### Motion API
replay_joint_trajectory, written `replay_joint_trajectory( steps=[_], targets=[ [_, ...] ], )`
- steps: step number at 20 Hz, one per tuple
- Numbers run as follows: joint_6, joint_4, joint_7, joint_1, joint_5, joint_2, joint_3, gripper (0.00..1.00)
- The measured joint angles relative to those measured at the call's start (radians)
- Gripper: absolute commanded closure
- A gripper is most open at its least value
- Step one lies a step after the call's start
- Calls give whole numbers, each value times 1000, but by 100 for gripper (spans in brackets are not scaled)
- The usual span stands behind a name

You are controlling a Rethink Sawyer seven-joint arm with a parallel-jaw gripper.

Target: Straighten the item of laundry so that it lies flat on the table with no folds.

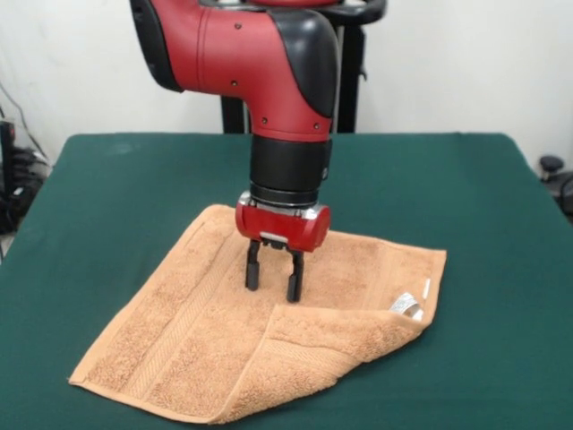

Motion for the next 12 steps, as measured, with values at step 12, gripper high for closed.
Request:
replay_joint_trajectory(
  steps=[12],
  targets=[
    [115,-45,0,6,37,3,0,0]
  ],
)
